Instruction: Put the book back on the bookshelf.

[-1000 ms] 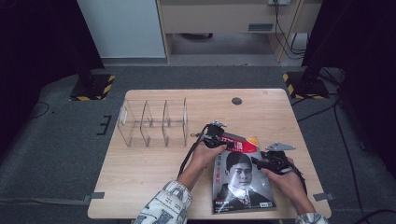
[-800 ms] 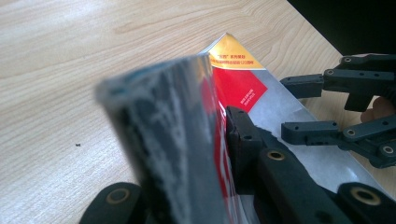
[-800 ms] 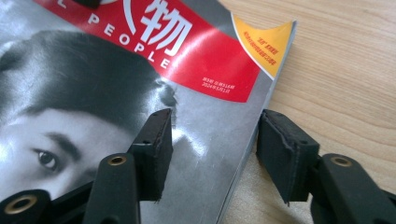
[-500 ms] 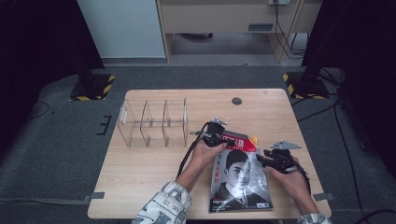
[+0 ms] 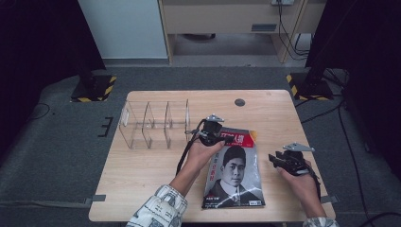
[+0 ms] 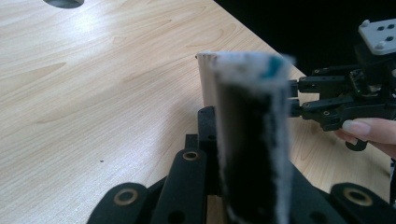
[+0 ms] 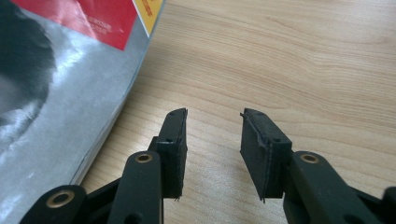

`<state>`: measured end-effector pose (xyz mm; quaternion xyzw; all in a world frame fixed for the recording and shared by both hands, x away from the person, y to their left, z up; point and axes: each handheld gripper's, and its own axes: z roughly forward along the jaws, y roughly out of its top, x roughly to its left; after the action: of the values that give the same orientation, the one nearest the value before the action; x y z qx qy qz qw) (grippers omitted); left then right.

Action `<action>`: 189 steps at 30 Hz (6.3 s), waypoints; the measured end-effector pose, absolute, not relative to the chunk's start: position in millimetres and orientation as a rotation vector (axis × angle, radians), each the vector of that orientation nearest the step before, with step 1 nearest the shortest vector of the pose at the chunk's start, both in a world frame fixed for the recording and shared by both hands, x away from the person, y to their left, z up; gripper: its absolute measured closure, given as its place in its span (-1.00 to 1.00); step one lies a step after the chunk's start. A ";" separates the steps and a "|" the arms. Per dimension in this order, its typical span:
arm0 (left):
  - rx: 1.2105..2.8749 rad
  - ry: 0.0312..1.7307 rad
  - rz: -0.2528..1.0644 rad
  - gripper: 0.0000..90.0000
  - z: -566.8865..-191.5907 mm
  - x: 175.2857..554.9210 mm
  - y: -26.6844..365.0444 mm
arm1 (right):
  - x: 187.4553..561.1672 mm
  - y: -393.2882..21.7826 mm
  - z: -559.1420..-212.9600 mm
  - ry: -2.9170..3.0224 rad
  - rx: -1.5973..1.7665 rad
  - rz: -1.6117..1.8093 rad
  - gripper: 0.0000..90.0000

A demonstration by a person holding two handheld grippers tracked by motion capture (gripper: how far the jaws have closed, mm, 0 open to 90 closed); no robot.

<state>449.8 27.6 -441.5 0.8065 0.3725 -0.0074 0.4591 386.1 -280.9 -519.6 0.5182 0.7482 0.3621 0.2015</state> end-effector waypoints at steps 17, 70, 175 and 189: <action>1.943 0.898 0.005 0.92 -416.3 445.3 37.5 | 387.3 -281.2 -524.5 2.081 1.492 0.973 0.02; 1.782 0.873 0.147 0.92 -340.6 435.4 95.7 | 388.8 -273.6 -534.5 2.073 1.470 0.913 -0.38; 1.616 1.052 0.360 0.92 -329.5 362.7 294.9 | 387.3 -271.2 -537.5 2.063 1.440 0.927 -0.40; 1.601 1.079 0.393 0.92 -326.2 360.6 309.1 | 387.3 -271.2 -537.5 2.064 1.440 0.928 -0.40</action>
<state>360.6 309.1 -326.2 0.6771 0.4563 0.1660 0.5529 387.3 -271.2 -537.5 0.5227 0.7493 0.3369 0.2276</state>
